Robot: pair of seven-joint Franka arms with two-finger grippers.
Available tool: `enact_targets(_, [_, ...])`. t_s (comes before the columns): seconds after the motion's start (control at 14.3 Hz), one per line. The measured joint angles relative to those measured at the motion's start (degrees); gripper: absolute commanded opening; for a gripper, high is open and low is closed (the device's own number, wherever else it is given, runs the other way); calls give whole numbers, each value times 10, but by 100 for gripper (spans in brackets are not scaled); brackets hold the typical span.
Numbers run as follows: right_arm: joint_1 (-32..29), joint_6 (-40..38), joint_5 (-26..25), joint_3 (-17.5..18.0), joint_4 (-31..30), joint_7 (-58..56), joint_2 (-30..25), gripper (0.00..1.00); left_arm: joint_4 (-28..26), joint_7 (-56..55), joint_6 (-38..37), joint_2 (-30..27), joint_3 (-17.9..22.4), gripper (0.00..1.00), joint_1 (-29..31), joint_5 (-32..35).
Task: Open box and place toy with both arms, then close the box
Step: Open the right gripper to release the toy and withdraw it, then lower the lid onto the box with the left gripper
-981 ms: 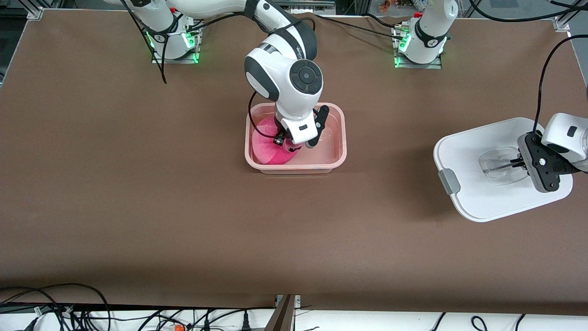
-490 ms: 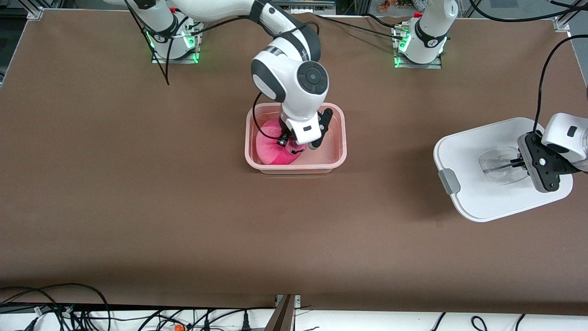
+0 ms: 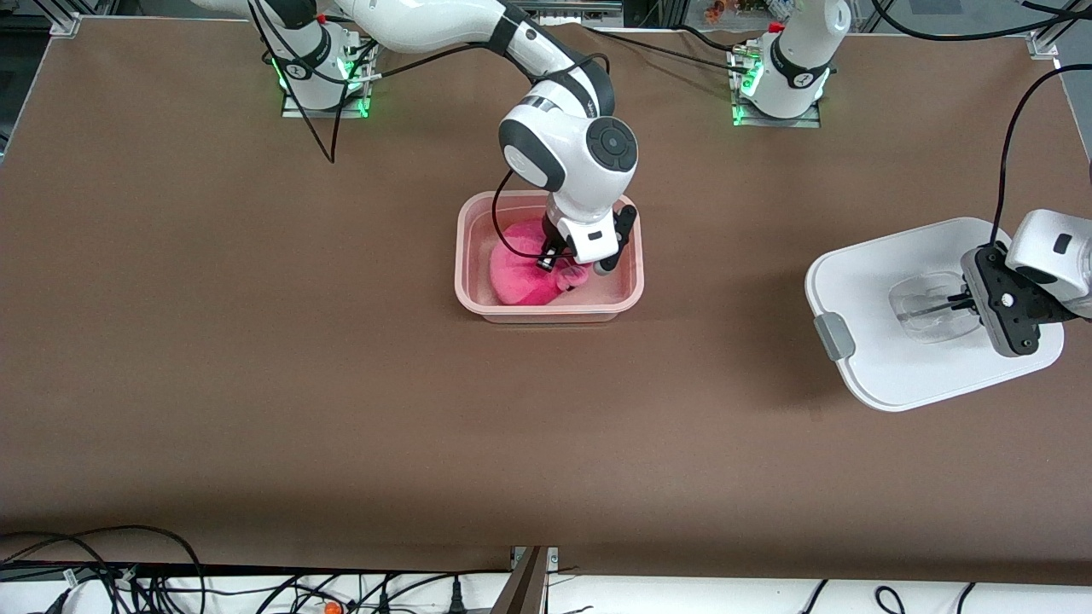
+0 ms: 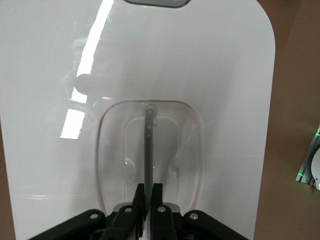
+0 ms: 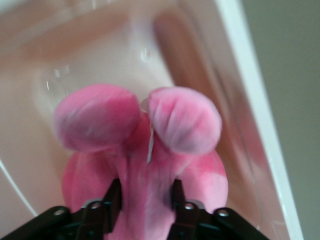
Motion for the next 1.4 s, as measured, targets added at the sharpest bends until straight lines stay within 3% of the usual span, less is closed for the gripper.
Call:
enact_targets(0.28, [12,43,0,-3,1,63,1,100,0,0,-1,0,0,0,0,0])
enact_targets(0.63, [-60,71,3,-11,20,64,-25,100,0,1,-12,0,0,0,0,0])
enact_targets(0.91, [-104,26,59,-14,22,66,-84,100,0,6,-22,0,-7,0,-4,-1])
enact_targets(1.05, [-129,-5,91,-23,15,68,-118,100,0,6,-24,0,-28,0,-17,-1])
enact_targets(1.19, [-158,-31,128,-45,-11,69,-165,100,0,3,-24,1,-48,0,-44,-1])
enact_targets(1.4, [-181,-75,177,-122,-82,68,-259,100,-1,-4,-19,11,-56,0,-107,-2])
